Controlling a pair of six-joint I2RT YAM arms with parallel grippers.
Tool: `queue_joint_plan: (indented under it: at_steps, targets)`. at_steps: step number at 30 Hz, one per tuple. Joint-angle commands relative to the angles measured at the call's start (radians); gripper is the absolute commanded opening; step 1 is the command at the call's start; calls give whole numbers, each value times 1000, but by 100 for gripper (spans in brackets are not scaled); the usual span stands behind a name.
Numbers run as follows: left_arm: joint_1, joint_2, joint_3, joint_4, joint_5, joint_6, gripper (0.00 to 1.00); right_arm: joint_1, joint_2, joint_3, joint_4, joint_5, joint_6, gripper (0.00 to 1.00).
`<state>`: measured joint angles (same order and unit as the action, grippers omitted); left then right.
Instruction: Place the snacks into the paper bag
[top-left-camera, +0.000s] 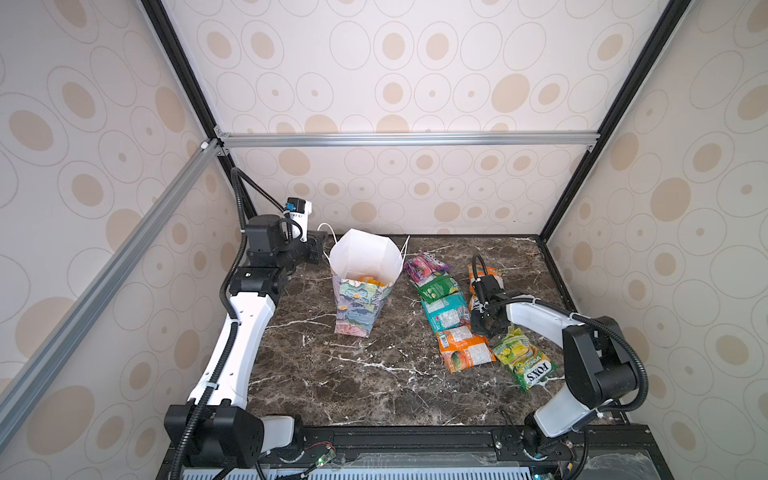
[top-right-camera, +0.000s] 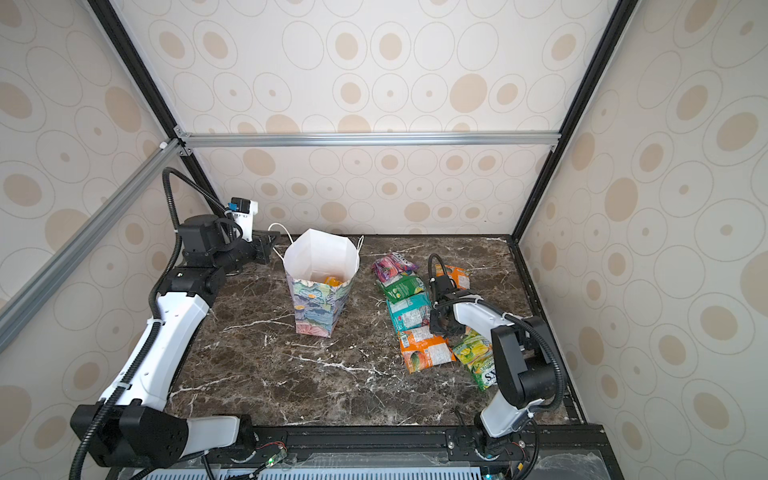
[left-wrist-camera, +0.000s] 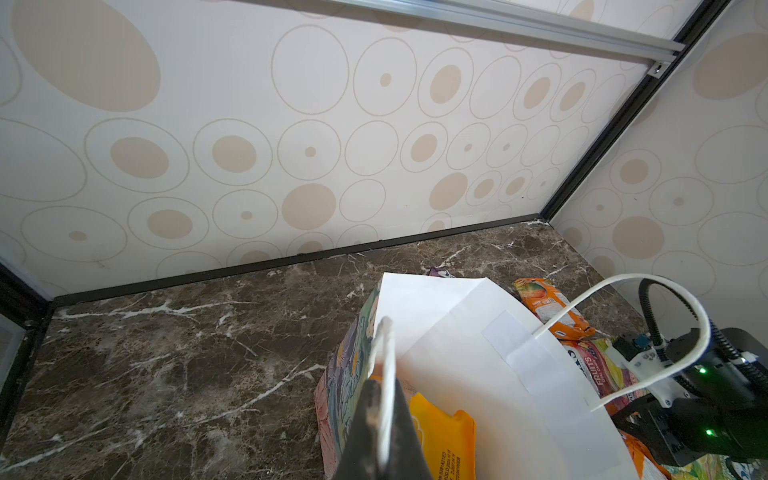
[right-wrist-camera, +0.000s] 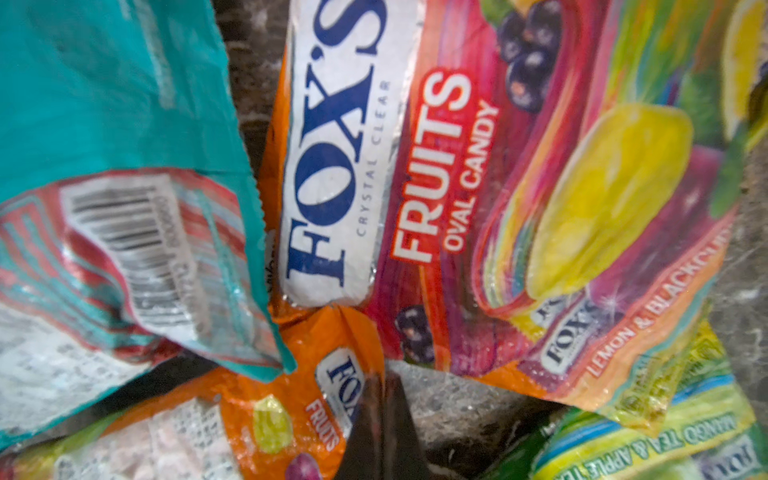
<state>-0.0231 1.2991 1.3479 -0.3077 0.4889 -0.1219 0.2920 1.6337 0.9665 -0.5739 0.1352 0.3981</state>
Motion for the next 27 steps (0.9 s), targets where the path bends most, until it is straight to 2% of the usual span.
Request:
queue_joint_plan:
  at_steps: [1,20,27]
  targets:
    - [7,-26,13,35,5,24,0,-7,-26,19,-44,19,-4,0]
    - [8,-24,12,38,11,23,0,-7,-160,100,-158,-85,-5,0]
    - [7,-24,13,36,9,24,0,-5,-207,156,-161,-191,-5,0]
